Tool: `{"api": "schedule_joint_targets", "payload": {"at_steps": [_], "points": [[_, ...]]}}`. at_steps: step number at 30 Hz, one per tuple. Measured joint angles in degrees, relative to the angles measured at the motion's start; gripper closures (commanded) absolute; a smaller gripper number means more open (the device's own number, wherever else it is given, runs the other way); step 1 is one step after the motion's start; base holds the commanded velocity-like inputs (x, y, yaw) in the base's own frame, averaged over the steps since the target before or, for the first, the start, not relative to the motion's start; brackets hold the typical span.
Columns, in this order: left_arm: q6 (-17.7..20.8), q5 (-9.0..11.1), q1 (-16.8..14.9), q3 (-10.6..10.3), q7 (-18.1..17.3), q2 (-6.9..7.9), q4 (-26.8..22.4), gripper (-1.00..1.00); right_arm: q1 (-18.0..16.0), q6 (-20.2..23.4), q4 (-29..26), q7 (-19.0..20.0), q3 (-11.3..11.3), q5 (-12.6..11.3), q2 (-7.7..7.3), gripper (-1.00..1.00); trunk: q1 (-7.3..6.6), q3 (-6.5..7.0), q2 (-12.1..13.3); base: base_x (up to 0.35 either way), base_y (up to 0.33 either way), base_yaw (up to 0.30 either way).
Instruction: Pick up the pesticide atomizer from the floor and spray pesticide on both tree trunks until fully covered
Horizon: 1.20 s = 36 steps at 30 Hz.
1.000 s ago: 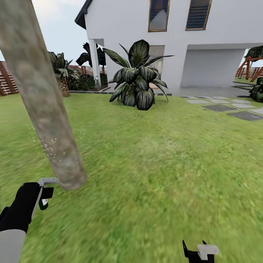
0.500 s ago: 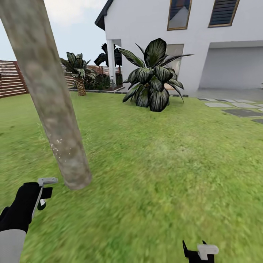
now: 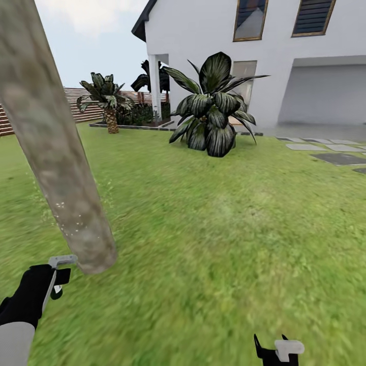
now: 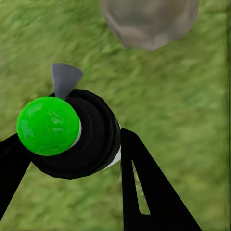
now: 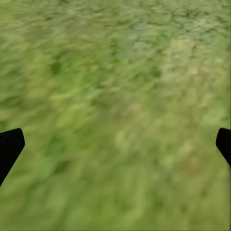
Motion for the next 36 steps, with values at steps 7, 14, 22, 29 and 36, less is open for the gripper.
{"api": "schedule_joint_targets", "payload": {"at_steps": [7, 14, 22, 29, 36], "points": [[-0.06, 0.32, 0.09, 0.1, -0.06, -0.05, 0.11, 1.0, -0.01, 0.0, 0.01, 0.0, 0.02, -0.03, 0.01, -1.0, 0.01, 0.0, 0.0, 0.201, -0.208, 0.255], [-0.1, 0.37, 0.06, -0.01, -0.06, -0.23, 0.18, 1.0, 0.0, -0.01, 0.0, 0.0, 0.03, -0.02, 0.0, -1.0, 0.01, 0.0, 0.0, 0.118, -0.259, 0.16], [-0.09, 0.37, 0.08, -0.01, -0.06, -0.33, 0.18, 1.0, 0.0, -0.01, -0.01, 0.0, 0.04, 0.03, 0.0, -1.0, 0.02, 0.0, 0.0, 0.098, -0.262, 0.003], [-0.12, 0.31, 0.05, -0.01, -0.06, -0.25, 0.18, 1.0, -0.03, -0.01, 0.07, 0.0, 0.06, 0.04, 0.0, -1.0, 0.02, 0.0, 0.0, 0.096, -0.263, 0.0], [-0.09, 0.3, 0.09, 0.0, -0.06, -0.23, 0.16, 1.0, -0.02, 0.0, 0.1, 0.0, 0.08, 0.05, 0.01, -1.0, 0.02, 0.0, 0.0, 0.096, -0.263, 0.143]]}}
